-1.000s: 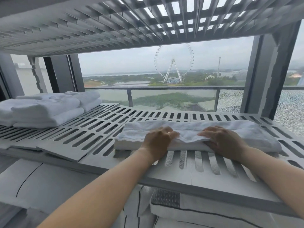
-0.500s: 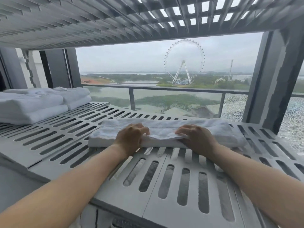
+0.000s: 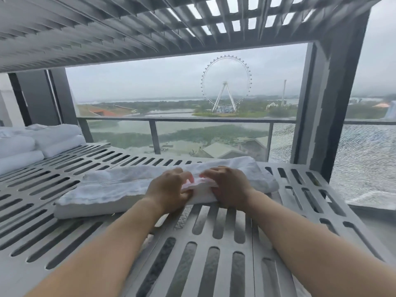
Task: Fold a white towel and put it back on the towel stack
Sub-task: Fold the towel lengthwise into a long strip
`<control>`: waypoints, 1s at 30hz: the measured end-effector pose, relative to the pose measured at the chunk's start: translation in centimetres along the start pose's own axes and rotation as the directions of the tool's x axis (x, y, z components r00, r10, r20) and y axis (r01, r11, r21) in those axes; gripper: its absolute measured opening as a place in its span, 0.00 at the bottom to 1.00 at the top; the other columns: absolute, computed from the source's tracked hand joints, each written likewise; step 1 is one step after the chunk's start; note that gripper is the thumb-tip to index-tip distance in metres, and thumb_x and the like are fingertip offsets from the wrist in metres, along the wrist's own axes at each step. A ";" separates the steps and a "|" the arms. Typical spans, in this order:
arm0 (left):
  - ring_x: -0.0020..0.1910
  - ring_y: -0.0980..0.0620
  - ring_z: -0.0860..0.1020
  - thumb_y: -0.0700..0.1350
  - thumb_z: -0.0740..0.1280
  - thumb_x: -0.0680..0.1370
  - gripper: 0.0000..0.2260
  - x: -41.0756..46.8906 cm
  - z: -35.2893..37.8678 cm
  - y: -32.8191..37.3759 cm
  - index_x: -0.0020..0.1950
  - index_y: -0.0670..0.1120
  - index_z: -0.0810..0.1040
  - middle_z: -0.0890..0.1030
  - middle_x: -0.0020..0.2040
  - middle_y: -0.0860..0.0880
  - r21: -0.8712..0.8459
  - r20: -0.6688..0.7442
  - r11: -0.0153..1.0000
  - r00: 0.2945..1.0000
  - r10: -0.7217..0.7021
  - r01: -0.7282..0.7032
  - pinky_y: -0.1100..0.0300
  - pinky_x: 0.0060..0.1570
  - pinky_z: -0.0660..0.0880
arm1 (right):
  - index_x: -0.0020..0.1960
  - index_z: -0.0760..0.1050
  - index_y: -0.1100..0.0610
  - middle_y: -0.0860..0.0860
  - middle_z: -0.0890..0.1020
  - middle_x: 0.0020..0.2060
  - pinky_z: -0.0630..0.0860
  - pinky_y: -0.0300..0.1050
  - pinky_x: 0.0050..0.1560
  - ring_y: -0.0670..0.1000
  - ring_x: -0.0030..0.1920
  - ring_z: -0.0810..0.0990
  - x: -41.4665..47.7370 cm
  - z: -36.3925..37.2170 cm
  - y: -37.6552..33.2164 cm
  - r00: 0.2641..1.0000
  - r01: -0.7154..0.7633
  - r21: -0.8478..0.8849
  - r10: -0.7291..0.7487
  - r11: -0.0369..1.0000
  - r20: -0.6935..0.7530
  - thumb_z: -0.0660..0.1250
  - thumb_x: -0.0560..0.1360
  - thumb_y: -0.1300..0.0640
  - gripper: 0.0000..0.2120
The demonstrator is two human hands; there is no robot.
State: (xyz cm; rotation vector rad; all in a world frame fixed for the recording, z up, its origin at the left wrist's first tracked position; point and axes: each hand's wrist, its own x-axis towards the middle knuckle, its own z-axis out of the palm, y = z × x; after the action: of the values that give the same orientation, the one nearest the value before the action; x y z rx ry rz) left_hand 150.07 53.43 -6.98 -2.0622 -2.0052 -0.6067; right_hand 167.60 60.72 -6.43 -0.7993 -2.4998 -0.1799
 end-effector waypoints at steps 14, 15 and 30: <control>0.53 0.53 0.79 0.50 0.65 0.77 0.09 0.0 0.0 0.4 0.54 0.53 0.81 0.81 0.55 0.58 -0.062 -0.170 0.988 0.977 0.126 -0.138 0.54 0.48 0.77 | 0.61 0.73 0.44 0.51 0.76 0.60 0.70 0.44 0.53 0.54 0.61 0.74 1.3 -2.7 3.4 0.961 -0.178 -0.162 0.207 0.971 0.184 0.56 0.69 0.69 0.28; 0.52 0.52 0.80 0.49 0.65 0.77 0.09 -0.1 -0.1 0.5 0.54 0.53 0.81 0.82 0.55 0.57 -0.052 -0.183 0.989 0.975 0.128 -0.140 0.54 0.47 0.77 | 0.61 0.73 0.45 0.52 0.77 0.59 0.71 0.45 0.51 0.55 0.59 0.75 1.3 -3.0 3.4 0.965 -0.197 -0.177 0.223 0.964 0.137 0.56 0.69 0.70 0.28; 0.65 0.58 0.69 0.62 0.60 0.75 0.22 -0.2 0.5 1.5 0.69 0.59 0.66 0.70 0.66 0.61 0.013 0.111 0.987 0.981 0.158 -0.160 0.57 0.54 0.73 | 0.55 0.73 0.59 0.58 0.81 0.47 0.76 0.50 0.44 0.59 0.48 0.80 -1.5 -0.7 3.2 0.941 -0.328 -0.281 0.338 0.902 -0.015 0.57 0.70 0.72 0.17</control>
State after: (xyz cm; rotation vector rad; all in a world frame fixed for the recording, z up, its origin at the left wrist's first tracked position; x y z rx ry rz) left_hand 151.63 53.37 -7.30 -2.2603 -1.8688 -0.4480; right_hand 170.75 62.39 -6.68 -1.3429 -2.3511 -0.4081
